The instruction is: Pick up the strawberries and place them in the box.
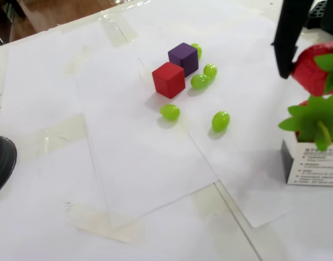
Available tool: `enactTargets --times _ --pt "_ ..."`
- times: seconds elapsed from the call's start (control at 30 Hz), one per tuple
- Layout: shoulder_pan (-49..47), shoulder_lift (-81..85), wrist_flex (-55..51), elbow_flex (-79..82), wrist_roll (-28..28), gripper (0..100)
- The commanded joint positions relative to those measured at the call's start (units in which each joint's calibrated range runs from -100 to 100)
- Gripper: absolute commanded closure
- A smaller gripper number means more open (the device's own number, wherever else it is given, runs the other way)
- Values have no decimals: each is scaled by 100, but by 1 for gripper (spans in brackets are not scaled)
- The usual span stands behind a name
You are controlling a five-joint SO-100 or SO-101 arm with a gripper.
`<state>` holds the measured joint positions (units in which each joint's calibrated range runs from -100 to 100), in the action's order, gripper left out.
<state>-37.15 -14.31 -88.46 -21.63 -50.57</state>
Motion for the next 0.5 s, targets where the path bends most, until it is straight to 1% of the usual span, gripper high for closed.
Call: enactTargets --times 0.0,0.33,0.47 --pt "-123 606 259 254 -54 87" --pt "-329 632 1354 1554 -171 87" --pt "-395 632 1493 1790 -244 85"
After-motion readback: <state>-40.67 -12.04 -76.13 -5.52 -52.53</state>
